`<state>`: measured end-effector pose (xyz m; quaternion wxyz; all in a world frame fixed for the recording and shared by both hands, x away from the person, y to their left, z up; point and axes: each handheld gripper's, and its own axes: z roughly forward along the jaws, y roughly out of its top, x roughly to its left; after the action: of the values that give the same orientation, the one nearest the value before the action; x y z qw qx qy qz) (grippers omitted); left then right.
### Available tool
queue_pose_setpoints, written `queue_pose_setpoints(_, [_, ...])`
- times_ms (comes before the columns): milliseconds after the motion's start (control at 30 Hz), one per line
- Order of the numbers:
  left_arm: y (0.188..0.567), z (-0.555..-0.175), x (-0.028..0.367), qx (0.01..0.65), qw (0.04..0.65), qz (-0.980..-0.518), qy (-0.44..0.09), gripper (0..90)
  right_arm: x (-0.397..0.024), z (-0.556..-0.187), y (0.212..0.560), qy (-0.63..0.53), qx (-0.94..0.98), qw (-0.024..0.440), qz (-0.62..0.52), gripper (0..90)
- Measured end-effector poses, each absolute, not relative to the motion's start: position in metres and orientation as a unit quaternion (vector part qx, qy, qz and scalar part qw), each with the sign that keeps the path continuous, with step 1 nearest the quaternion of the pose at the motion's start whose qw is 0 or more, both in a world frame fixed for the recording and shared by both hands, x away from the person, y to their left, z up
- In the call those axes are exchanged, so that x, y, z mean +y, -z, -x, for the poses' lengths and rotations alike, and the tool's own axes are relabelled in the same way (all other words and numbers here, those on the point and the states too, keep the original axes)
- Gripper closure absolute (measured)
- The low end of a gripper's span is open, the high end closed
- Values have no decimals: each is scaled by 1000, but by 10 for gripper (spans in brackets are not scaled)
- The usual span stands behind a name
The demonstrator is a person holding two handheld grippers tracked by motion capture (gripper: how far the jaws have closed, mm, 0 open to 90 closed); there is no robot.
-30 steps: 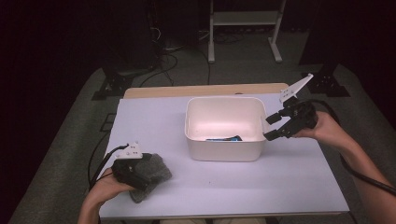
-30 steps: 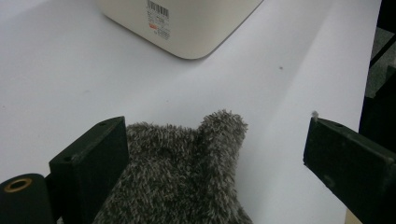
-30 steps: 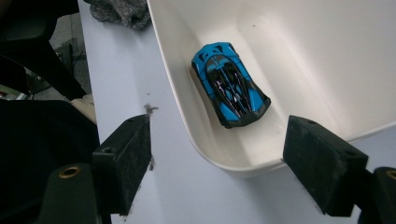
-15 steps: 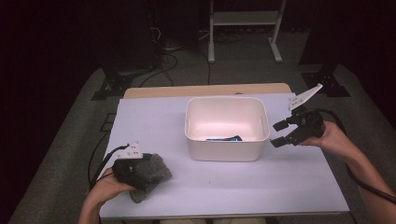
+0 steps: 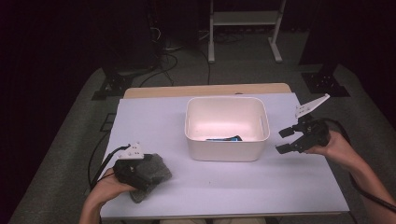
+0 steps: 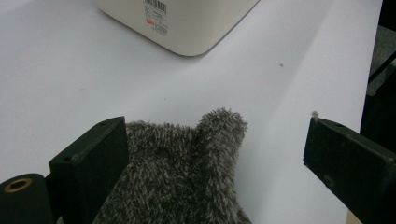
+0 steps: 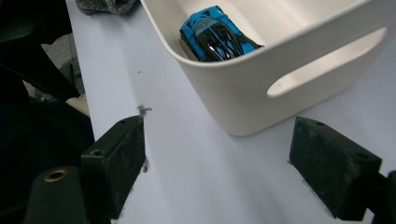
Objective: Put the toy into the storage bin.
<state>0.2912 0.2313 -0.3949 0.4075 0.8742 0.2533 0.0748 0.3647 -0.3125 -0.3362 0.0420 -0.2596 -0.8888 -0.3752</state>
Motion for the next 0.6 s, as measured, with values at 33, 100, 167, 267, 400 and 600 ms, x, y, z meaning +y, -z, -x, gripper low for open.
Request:
queue_pose_setpoints(33, [395,-291,231,253,407,-874,-75,63,-313,-364,338,374,-889,42,259,171])
queue_pose_setpoints(100, [395,-291,231,252,406,-875,-76,63,-315,-363,343,375,-887,45,264,168])
queue_pose_setpoints(167, [396,-291,231,253,407,-874,-76,63,-316,-362,347,377,-886,48,266,168])
queue_pose_setpoints(267, [396,-292,232,254,408,-874,-77,63,-319,-361,354,380,-883,51,270,167])
queue_pose_setpoints(400, [397,-292,231,255,407,-874,-80,63,-321,-359,363,384,-879,57,275,167])
queue_pose_setpoints(600, [398,-292,230,254,404,-875,-79,63,-323,-356,377,388,-875,67,283,167])
